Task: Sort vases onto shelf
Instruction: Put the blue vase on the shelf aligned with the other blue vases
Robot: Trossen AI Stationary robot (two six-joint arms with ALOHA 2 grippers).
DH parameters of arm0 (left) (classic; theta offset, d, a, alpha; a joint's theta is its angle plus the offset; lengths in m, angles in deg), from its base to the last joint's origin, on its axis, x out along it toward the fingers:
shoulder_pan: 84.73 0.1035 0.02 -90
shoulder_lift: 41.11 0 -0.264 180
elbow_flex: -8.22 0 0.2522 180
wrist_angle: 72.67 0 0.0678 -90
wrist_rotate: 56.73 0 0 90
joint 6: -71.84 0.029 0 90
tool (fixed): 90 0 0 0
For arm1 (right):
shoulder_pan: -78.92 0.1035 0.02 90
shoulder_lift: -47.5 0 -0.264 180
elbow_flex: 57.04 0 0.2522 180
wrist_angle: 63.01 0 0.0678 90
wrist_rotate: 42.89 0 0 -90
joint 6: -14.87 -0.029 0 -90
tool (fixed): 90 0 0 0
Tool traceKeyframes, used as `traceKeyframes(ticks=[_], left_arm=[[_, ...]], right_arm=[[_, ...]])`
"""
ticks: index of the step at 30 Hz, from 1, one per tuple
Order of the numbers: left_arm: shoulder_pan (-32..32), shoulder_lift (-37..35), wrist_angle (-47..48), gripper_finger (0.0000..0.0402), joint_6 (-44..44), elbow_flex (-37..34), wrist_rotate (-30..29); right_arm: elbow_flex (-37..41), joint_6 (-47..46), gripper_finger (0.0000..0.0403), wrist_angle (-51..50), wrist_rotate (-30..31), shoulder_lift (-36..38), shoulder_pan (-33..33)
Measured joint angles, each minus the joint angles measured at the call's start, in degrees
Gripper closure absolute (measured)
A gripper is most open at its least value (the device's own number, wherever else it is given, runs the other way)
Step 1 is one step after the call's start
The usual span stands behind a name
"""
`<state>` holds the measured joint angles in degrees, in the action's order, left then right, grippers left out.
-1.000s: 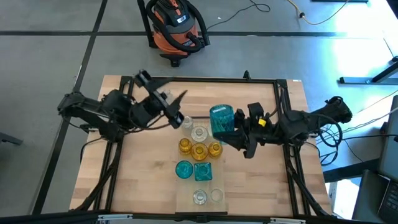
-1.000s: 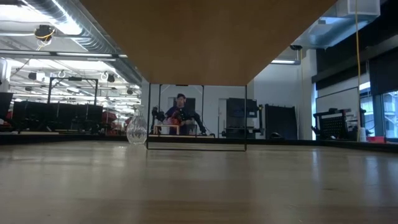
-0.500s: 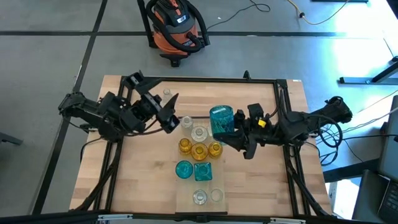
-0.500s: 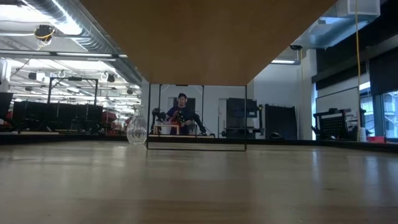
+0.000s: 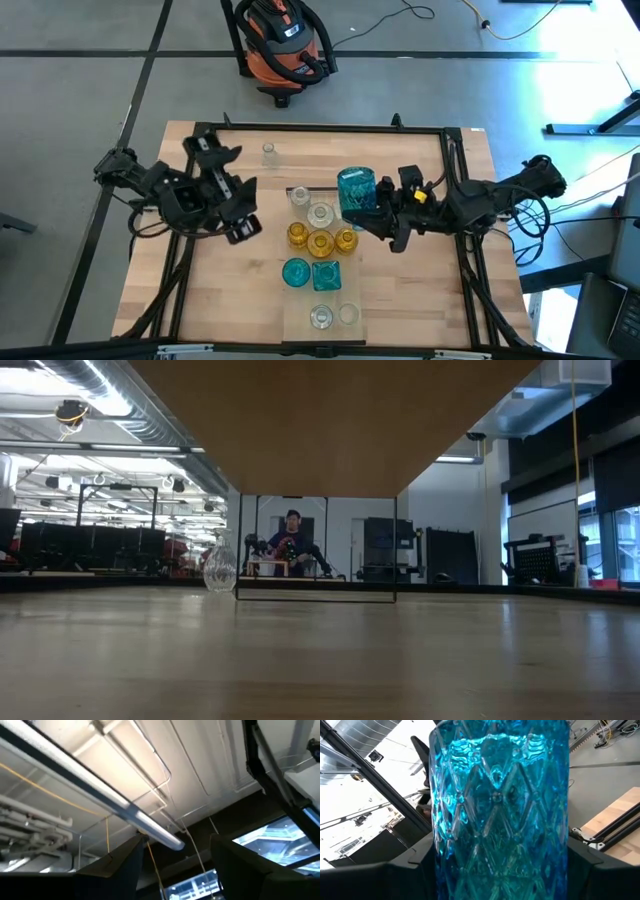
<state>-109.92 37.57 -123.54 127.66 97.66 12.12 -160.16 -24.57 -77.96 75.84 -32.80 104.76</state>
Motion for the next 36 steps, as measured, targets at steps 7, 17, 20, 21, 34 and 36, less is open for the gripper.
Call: traceKeyframes(ticks=[7, 17, 20, 21, 34, 36], left_arm=[[2.5, 0.0, 0.1, 0.0168, -2.7, 0.0, -4.8], [6.1, 0.6, 6.4, 0.0062, -1.6, 6.0, -6.9], [6.4, 0.9, 8.4, 0.0049, 1.0, 7.1, -6.0], [6.4, 1.0, 9.6, 0.0049, 1.7, 7.1, -5.9], [3.5, 5.6, 42.0, 0.0072, 36.7, 6.3, -9.5], [2.5, 6.2, 41.5, 0.0073, 38.8, 6.3, -11.2]], right_arm=[[0.0, -0.2, 0.0150, 1.0, 1.3, -1.4, 0.0], [0.0, -1.1, 0.0150, 1.3, 1.7, -2.6, 0.0], [0.0, -1.1, 0.0150, 1.4, 1.7, -2.6, 0.0], [0.0, -1.1, 0.0150, 1.4, 1.7, -2.6, 0.0], [0.2, -20.3, 0.0150, -0.7, -0.7, -3.0, -0.7], [0.2, -24.6, 0.0150, -2.0, -1.8, -2.9, -0.7]])
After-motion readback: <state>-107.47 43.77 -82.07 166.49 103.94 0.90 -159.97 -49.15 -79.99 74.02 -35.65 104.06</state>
